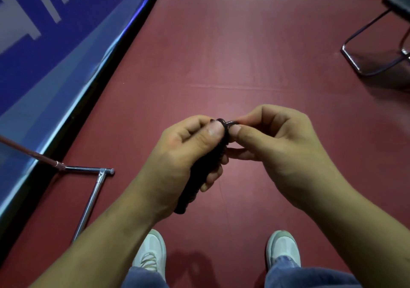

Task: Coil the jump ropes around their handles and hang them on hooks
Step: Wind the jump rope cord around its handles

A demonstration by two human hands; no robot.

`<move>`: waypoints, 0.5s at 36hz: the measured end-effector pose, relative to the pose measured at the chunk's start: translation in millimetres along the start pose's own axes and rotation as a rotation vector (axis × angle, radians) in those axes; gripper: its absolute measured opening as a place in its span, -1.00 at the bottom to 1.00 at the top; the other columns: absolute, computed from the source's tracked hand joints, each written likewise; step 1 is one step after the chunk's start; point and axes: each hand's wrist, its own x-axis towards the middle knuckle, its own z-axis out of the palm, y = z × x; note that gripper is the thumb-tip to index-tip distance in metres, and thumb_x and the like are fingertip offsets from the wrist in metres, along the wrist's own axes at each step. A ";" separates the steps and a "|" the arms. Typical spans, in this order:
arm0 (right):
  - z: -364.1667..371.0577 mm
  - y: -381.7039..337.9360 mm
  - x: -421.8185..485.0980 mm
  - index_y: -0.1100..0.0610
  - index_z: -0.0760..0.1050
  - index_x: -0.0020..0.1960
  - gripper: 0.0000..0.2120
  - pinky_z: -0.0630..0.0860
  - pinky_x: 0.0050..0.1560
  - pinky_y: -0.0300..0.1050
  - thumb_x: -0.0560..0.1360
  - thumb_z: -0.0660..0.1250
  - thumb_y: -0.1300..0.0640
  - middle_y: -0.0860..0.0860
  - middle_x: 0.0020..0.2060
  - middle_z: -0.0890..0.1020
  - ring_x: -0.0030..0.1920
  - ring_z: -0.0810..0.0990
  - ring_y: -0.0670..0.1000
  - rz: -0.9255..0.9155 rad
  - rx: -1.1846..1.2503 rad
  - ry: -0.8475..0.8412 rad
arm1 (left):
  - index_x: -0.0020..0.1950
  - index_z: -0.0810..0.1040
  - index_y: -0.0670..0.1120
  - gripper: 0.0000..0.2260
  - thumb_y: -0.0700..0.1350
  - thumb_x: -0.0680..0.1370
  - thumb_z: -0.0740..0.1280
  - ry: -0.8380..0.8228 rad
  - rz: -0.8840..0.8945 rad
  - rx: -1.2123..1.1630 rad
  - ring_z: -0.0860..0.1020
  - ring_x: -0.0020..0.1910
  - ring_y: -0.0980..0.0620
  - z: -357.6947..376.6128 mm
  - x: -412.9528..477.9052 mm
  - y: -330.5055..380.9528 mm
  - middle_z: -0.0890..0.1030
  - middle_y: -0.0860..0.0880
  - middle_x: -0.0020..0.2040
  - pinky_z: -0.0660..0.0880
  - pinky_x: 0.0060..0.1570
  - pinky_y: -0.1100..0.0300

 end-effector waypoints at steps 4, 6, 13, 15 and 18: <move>-1.7 -3.7 -0.6 0.25 0.51 -0.23 -0.83 0.72 -0.17 0.02 0.53 0.36 0.38 0.23 -0.25 0.69 -0.16 0.74 0.17 0.016 -0.042 0.022 | 0.00 0.57 -0.20 -0.85 -0.18 0.47 0.39 0.041 0.040 0.048 0.41 -0.39 -0.15 2.9 -2.5 0.4 0.53 -0.26 -0.27 0.33 -0.42 0.13; -3.2 -4.9 -0.6 0.27 0.47 -0.22 -0.83 0.70 -0.22 -0.05 0.53 0.34 0.41 0.16 -0.30 0.69 -0.17 0.75 0.10 0.027 -0.016 0.014 | 0.01 0.55 -0.22 -0.83 -0.24 0.44 0.39 0.058 0.049 0.057 0.41 -0.41 -0.11 4.3 -2.8 0.4 0.50 -0.28 -0.29 0.33 -0.42 0.13; -10.6 -4.8 0.5 0.23 0.51 -0.24 -0.81 0.70 -0.12 0.06 0.51 0.42 0.38 0.11 -0.27 0.73 -0.17 0.75 0.10 -0.009 -0.085 -0.017 | 0.02 0.56 -0.23 -0.81 -0.23 0.44 0.43 0.112 0.060 0.033 0.41 -0.41 -0.11 3.6 -1.4 1.2 0.52 -0.23 -0.27 0.33 -0.46 0.16; -11.0 -3.1 0.8 0.20 0.52 -0.24 -0.86 0.69 -0.11 0.07 0.44 0.45 0.28 0.09 -0.28 0.73 -0.17 0.74 0.13 -0.038 -0.122 -0.009 | 0.01 0.57 -0.24 -0.83 -0.21 0.46 0.42 0.114 0.070 0.004 0.41 -0.44 -0.09 3.7 -1.2 1.5 0.53 -0.23 -0.26 0.31 -0.47 0.17; -8.7 -1.4 -0.3 0.20 0.52 -0.25 -0.95 0.70 -0.13 0.05 0.37 0.37 0.24 0.13 -0.31 0.72 -0.26 0.73 0.10 -0.057 -0.058 0.004 | 0.02 0.52 -0.33 -0.75 -0.21 0.45 0.45 0.118 0.090 -0.062 0.38 -0.47 -0.05 6.4 -1.4 -0.2 0.50 -0.26 -0.25 0.30 -0.49 0.18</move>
